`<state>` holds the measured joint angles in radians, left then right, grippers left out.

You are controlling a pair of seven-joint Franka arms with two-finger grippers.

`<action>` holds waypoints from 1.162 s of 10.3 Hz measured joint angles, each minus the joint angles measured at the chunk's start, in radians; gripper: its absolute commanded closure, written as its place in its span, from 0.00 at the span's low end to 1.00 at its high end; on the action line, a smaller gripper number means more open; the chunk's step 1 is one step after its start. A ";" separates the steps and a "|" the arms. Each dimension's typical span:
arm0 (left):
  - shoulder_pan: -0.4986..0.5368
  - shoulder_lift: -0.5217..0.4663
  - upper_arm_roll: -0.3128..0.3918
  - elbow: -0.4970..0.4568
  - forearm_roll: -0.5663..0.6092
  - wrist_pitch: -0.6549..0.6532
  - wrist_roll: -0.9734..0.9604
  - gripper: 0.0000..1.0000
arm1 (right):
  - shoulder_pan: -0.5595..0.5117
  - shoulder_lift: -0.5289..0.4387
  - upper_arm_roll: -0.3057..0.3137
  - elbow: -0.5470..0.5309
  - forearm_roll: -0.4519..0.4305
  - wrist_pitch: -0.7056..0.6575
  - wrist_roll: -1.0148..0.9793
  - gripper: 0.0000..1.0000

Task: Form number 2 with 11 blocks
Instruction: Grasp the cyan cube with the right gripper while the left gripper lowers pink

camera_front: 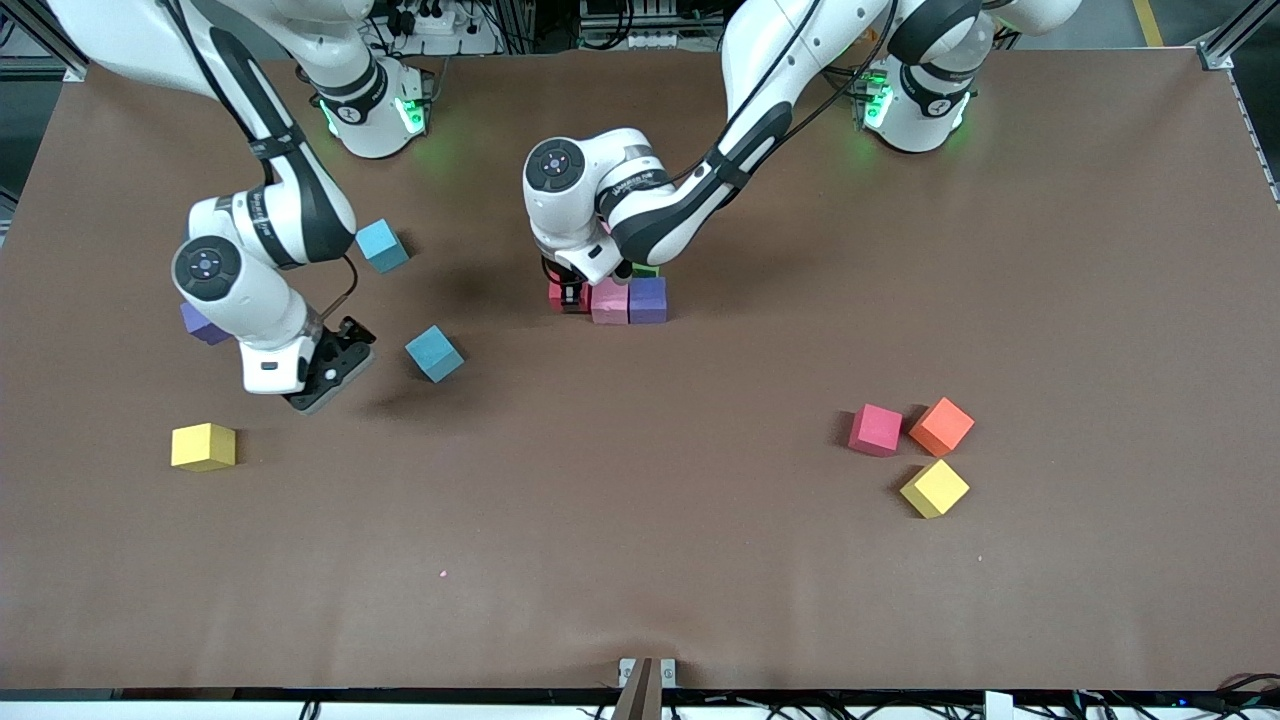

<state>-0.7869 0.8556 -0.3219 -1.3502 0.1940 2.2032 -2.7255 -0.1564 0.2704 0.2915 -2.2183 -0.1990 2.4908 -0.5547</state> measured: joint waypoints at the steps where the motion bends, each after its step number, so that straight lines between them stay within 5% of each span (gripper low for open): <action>1: 0.000 0.005 0.000 0.001 0.000 0.000 0.000 0.60 | 0.016 0.014 0.000 -0.001 0.000 0.005 0.000 0.00; 8: -0.011 0.041 0.019 0.002 0.000 0.044 0.008 0.54 | 0.188 0.056 -0.004 -0.002 0.020 0.008 0.237 0.00; 9: -0.017 0.041 0.026 0.002 0.000 0.045 0.008 0.15 | 0.187 0.056 -0.006 -0.002 0.021 0.008 0.237 0.00; 10: -0.022 0.041 0.030 0.003 0.000 0.045 0.008 0.00 | 0.187 0.056 -0.007 -0.002 0.021 0.008 0.237 0.00; 12: -0.026 0.042 0.034 0.004 0.000 0.045 0.008 0.00 | 0.187 0.056 -0.007 -0.004 0.021 0.006 0.237 0.00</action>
<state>-0.8124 0.8975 -0.2879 -1.3461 0.1940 2.2482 -2.7173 0.0303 0.3266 0.2847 -2.2221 -0.1782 2.4973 -0.3181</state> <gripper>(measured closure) 0.159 0.000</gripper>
